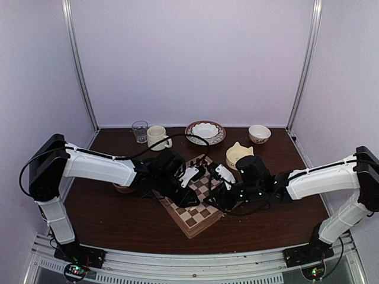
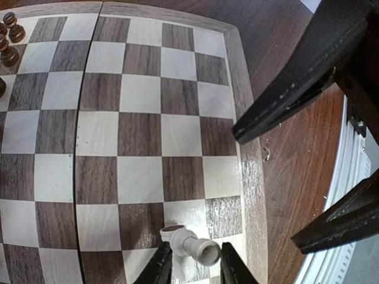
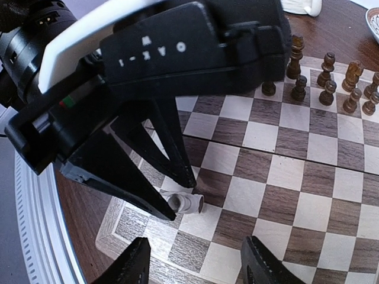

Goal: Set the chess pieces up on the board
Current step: Place the chess pile on the chessboard, then adjust the chess pile on the chessboard.

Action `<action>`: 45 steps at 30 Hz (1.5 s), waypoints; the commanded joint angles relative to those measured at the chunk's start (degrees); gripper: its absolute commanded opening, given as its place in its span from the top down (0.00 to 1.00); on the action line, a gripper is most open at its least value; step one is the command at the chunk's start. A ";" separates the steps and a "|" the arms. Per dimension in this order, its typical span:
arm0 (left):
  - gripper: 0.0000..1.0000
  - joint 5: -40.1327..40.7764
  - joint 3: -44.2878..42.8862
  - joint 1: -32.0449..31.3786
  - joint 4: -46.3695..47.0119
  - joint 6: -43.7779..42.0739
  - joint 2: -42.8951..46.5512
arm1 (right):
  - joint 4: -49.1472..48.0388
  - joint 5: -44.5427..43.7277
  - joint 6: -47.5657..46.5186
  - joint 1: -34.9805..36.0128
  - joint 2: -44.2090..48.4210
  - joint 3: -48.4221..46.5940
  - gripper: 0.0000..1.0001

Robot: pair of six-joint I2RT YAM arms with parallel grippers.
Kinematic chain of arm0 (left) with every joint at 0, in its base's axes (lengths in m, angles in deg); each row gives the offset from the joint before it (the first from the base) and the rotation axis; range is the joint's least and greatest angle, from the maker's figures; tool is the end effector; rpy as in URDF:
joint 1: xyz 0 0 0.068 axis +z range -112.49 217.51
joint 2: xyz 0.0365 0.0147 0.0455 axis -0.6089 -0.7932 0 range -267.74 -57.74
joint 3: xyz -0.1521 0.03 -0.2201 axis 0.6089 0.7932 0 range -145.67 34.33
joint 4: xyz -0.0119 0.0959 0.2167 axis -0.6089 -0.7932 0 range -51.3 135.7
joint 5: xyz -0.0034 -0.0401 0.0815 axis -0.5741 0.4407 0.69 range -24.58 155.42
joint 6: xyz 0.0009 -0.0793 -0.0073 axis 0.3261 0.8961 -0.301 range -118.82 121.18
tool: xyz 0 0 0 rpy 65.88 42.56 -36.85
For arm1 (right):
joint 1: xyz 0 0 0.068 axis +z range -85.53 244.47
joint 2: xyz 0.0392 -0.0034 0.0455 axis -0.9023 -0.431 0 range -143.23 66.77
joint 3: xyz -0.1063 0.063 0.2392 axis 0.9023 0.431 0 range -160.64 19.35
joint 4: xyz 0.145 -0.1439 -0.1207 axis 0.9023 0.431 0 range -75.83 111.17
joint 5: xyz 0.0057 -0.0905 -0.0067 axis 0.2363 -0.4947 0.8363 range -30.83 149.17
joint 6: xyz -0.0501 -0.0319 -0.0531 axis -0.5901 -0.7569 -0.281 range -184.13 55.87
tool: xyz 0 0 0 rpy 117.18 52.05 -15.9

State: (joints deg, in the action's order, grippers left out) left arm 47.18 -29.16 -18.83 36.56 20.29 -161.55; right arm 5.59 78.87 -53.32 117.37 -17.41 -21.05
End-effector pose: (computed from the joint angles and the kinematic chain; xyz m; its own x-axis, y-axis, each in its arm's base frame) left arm 0.1918 -0.3268 0.1646 -0.6938 0.4808 -0.5362 0.7156 0.5444 -0.4377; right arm 0.1664 0.2585 0.1843 -0.5134 -0.3862 -0.7663 -0.8356 0.4282 0.3441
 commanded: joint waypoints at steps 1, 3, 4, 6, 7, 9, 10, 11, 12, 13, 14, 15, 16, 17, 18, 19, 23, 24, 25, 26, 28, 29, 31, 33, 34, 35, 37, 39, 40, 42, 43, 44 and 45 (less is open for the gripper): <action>0.69 0.06 0.17 -0.25 0.27 -0.68 2.00 | 0.41 1.01 -0.34 0.96 -1.25 -2.00 0.44; 0.69 0.56 0.29 -0.24 0.21 -0.50 2.18 | 0.41 0.82 -0.44 1.13 -1.78 -2.20 0.44; 0.70 0.79 0.22 -0.24 0.00 -0.36 2.20 | 0.18 0.77 -0.44 1.28 -2.14 -2.30 0.44; 0.71 1.23 0.12 -0.22 -0.13 -0.31 2.21 | 0.17 0.51 -0.60 1.81 -3.18 -2.82 0.44; 0.72 1.17 0.15 -0.26 -0.16 -0.31 2.25 | 0.29 -0.09 -0.68 2.03 -3.67 -3.18 0.44; 0.73 0.88 0.20 -0.27 -0.16 -0.31 2.37 | 0.22 -0.89 -0.87 2.33 -4.19 -3.51 0.44; 0.73 0.83 0.20 -0.22 -0.34 -0.37 2.46 | -0.10 -1.07 -1.00 2.44 -4.31 -3.42 0.44; 0.73 0.90 0.25 -0.25 -0.42 -0.39 2.73 | -0.43 -1.21 -1.09 2.46 -4.39 -3.37 0.44; 0.72 0.88 0.39 -0.26 -0.43 -0.39 2.99 | -0.85 -1.24 -1.28 2.61 -4.44 -3.18 0.44; 0.72 0.93 0.57 -0.25 -0.36 -0.42 3.26 | -1.58 -1.29 -1.50 2.80 -4.37 -2.93 0.43; 0.72 0.90 0.75 -0.24 -0.24 -0.45 3.58 | -2.26 -1.40 -1.75 2.96 -4.53 -2.74 0.43; 0.72 0.83 0.88 -0.30 -0.19 -0.40 3.80 | -2.92 -1.76 -2.11 3.22 -4.76 -2.67 0.43; 0.73 0.76 0.90 -0.27 -0.17 -0.39 3.94 | -3.32 -2.30 -2.45 3.37 -5.21 -2.73 0.43; 0.73 0.72 0.98 -0.25 -0.09 -0.39 3.92 | -3.69 -3.05 -2.80 3.61 -5.73 -2.94 0.44; 0.73 0.64 0.99 -0.26 -0.08 -0.33 3.96 | -4.27 -3.66 -3.22 3.92 -6.18 -2.96 0.44; 0.73 0.60 1.02 -0.25 -0.04 -0.31 3.92 | -5.10 -4.39 -3.60 4.28 -6.52 -2.82 0.45; 0.74 0.60 1.09 -0.20 -0.05 -0.13 3.75 | -4.96 -8.83 -4.32 5.27 -8.07 -3.27 0.48; 0.74 0.65 1.08 -0.26 -0.12 -0.13 3.71 | -4.16 -9.18 -4.16 5.29 -8.25 -3.70 0.49; 0.74 0.78 1.08 -0.26 -0.25 -0.13 3.66 | -3.78 -9.09 -4.09 5.28 -8.07 -3.87 0.48; 0.73 0.82 1.13 -0.22 -0.48 -0.13 3.82 | -3.60 -9.19 -3.89 5.30 -7.41 -3.62 0.47; 0.73 0.78 1.89 -0.26 -0.45 -0.13 4.30 | -2.75 -9.62 -2.94 5.28 -5.08 -2.52 0.46; 0.72 0.71 2.28 -0.26 -0.37 -0.17 4.58 | -2.30 -9.71 -2.29 5.32 -3.78 -1.82 0.46; 0.70 0.58 2.76 -0.33 -0.28 -0.22 4.89 | -0.72 -9.20 -1.22 5.30 -1.54 -0.84 0.45; 0.68 0.50 3.09 -0.39 0.03 -0.37 4.76 | 1.10 -9.31 -0.21 5.28 0.02 -0.08 0.44; 0.67 0.38 3.17 -0.46 0.24 -0.51 4.56 | 1.96 -9.33 0.27 5.28 0.43 0.23 0.44; 0.67 0.42 3.07 -0.59 0.23 -0.63 4.31 | 2.71 -9.02 0.61 5.34 0.64 0.50 0.44; 0.66 0.62 2.79 -0.66 0.16 -0.66 3.63 | 3.80 -8.91 0.80 5.65 0.77 0.82 0.44; 0.66 0.34 2.39 -0.70 0.02 -0.66 3.03 | 4.30 -9.20 0.93 6.09 0.43 0.81 0.44; 0.66 0.19 2.28 -0.66 0.01 -0.72 2.88 | 4.58 -9.32 1.03 6.27 -0.09 0.62 0.44; 0.66 -0.05 2.14 -0.70 -0.18 -0.83 2.62 | 5.42 -9.37 1.30 6.70 -1.44 -0.13 0.45; 0.66 -0.02 2.14 -0.70 -0.25 -0.84 2.52 | 5.82 -9.52 1.32 6.99 -2.07 -0.57 0.45; 0.66 0.04 2.08 -0.70 -0.24 -0.83 2.41 | 6.30 -9.96 1.39 7.17 -2.60 -0.90 0.45; 0.66 0.12 1.98 -0.66 -0.21 -0.83 2.31 | 6.83 -10.57 1.48 7.39 -3.05 -1.25 0.46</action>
State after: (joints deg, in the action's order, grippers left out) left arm 47.66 -26.43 -19.24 35.03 20.29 -158.47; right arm 9.44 70.59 -53.06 123.71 -18.42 -21.00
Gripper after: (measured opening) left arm 0.342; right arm 0.549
